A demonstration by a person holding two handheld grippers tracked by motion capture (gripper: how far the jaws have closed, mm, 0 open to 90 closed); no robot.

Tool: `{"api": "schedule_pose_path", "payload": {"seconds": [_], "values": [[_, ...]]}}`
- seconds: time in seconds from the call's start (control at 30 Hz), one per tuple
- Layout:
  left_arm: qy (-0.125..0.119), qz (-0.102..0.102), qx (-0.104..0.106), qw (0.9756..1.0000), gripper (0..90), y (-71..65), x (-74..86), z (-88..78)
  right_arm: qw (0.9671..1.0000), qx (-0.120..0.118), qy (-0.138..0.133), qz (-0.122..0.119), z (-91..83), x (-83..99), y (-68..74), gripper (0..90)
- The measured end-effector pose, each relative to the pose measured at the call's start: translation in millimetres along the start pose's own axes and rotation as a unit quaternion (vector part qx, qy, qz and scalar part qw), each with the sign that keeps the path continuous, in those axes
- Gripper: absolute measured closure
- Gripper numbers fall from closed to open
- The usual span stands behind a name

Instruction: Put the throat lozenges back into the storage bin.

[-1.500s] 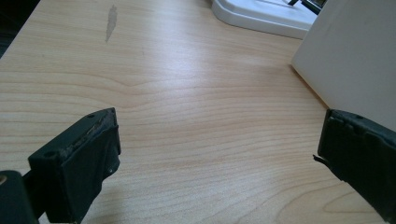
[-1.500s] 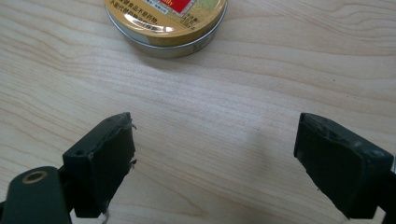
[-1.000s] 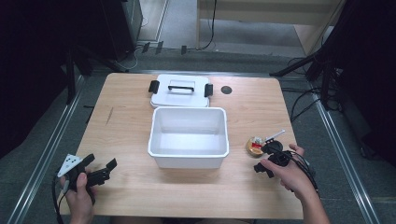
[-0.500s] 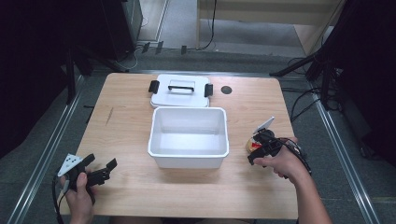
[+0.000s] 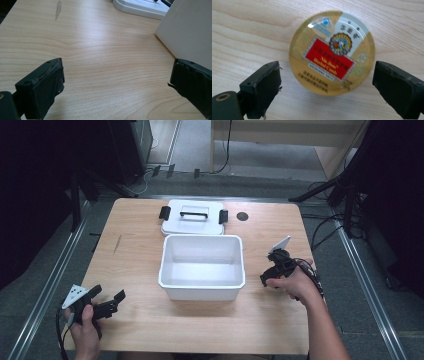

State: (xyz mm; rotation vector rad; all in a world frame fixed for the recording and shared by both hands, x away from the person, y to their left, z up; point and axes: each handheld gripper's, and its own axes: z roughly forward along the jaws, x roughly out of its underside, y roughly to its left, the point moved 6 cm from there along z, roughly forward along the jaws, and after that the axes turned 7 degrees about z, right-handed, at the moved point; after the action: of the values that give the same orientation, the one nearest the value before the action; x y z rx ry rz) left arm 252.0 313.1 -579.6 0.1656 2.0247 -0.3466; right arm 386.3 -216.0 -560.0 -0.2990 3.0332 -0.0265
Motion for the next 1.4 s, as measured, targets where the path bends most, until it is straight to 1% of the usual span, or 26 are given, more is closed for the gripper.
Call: {"api": "schedule_pose_path", "payload": {"seconds": [0.03, 0.07, 0.1, 0.17, 0.2, 0.23, 0.27, 0.3, 0.33, 0.43, 0.5, 0.57, 0.6, 0.73, 0.77, 0.87, 0.93, 0.97, 1.0, 1.1, 1.13, 1.27, 1.3, 1.33, 1.4], "values": [[0.000, 0.000, 0.000, 1.0000, 0.0, 0.0, 0.0, 0.0, 1.0000, 0.002, 0.003, 0.001, 3.5, -2.8, 0.8, 8.6], [0.000, 0.000, 0.000, 1.0000, 0.0, 0.0, 0.0, 0.0, 1.0000, 0.002, 0.003, 0.001, 3.5, -2.8, 0.8, 8.6], [0.000, 0.000, 0.000, 1.0000, 0.0, 0.1, 0.0, 0.1, 1.0000, 0.004, 0.004, 0.007, 6.5, -5.6, 1.6, 8.6], [0.000, 0.000, 0.000, 1.0000, 0.0, 0.0, 0.0, 0.2, 0.9999, 0.003, 0.005, 0.010, 7.9, -6.8, 2.0, 8.8], [0.000, 0.000, 0.000, 1.0000, 0.0, 0.0, 0.0, 0.2, 0.9999, 0.007, 0.006, 0.013, 9.5, -8.1, 2.1, 9.3], [0.000, 0.000, 0.000, 1.0000, 0.0, 0.1, 0.0, 0.2, 0.9997, 0.014, 0.008, 0.020, 11.3, -9.5, 1.7, 15.1], [0.000, 0.000, 0.000, 1.0000, 0.0, 0.1, 0.0, 0.2, 0.9997, 0.014, 0.008, 0.020, 11.3, -9.5, 1.7, 15.1], [0.001, 0.000, 0.000, 1.0000, 0.0, 0.2, 0.1, 0.1, 0.9996, 0.019, 0.004, 0.020, 11.7, -11.2, 1.5, 20.2], [0.001, -0.001, 0.000, 1.0000, 0.0, 0.2, 0.1, 0.1, 0.9996, 0.018, 0.002, 0.020, 10.9, -11.6, 2.0, 20.5], [0.002, -0.001, 0.001, 1.0000, 0.0, 0.2, 0.1, 0.2, 1.0000, -0.003, -0.002, 0.009, 7.0, -11.3, 5.9, 20.6], [0.002, -0.001, 0.001, 1.0000, 0.0, 0.2, 0.1, 0.2, 1.0000, -0.005, -0.004, 0.004, 5.0, -11.1, 6.9, 20.6], [0.001, -0.001, 0.000, 1.0000, 0.0, 0.1, 0.0, 0.4, 1.0000, -0.003, -0.009, 0.000, -0.1, -11.2, 8.2, 20.7], [0.002, 0.000, 0.000, 1.0000, 0.0, 0.2, 0.1, 0.3, 0.9999, -0.005, -0.013, -0.006, -6.8, -11.2, 10.5, 20.7], [0.002, 0.000, 0.000, 1.0000, 0.0, 0.2, 0.1, 0.4, 0.9995, -0.009, -0.022, -0.020, -22.4, -11.4, 16.7, 20.7], [0.002, 0.000, 0.000, 1.0000, 0.0, 0.0, 0.0, 0.4, 0.9995, -0.009, -0.022, -0.020, -22.4, -11.4, 16.7, 20.7], [0.002, 0.000, -0.001, 1.0000, 0.0, 0.0, 0.0, 0.4, 0.9988, -0.016, -0.029, -0.035, -35.4, -11.3, 23.3, 20.7], [0.002, 0.000, 0.000, 1.0000, 0.0, -0.1, 0.0, 0.4, 0.9976, -0.021, -0.033, -0.056, -45.7, -10.9, 28.8, 20.7], [0.002, 0.000, -0.001, 1.0000, 0.0, 0.0, 0.1, 0.4, 0.9974, -0.021, -0.034, -0.060, -49.4, -10.7, 30.5, 20.7], [0.002, 0.000, -0.001, 1.0000, 0.0, 0.0, 0.1, 0.4, 0.9974, -0.021, -0.034, -0.060, -49.4, -10.7, 30.5, 20.7], [0.001, 0.000, -0.001, 1.0000, 0.0, 0.0, 0.0, 0.4, 0.9961, -0.022, -0.047, -0.071, -62.9, -12.2, 35.8, 20.7], [0.001, 0.000, -0.001, 1.0000, 0.0, 0.0, 0.0, 0.4, 0.9961, -0.022, -0.047, -0.071, -62.9, -12.2, 35.8, 20.7], [0.001, 0.000, -0.001, 1.0000, 0.0, 0.0, 0.0, 0.4, 0.9943, -0.027, -0.054, -0.088, -74.4, -13.7, 41.4, 20.8], [0.001, 0.000, -0.001, 1.0000, 0.0, 0.0, 0.0, 0.4, 0.9941, -0.030, -0.052, -0.090, -78.9, -13.8, 44.6, 20.8], [0.001, 0.000, -0.001, 1.0000, 0.0, 0.0, 0.0, 0.4, 0.9941, -0.030, -0.052, -0.090, -78.9, -13.8, 44.6, 20.8], [0.002, 0.000, -0.001, 1.0000, 0.0, 0.0, 0.1, 0.3, 0.9928, -0.035, -0.054, -0.101, -86.8, -14.7, 49.6, 20.7]]}}
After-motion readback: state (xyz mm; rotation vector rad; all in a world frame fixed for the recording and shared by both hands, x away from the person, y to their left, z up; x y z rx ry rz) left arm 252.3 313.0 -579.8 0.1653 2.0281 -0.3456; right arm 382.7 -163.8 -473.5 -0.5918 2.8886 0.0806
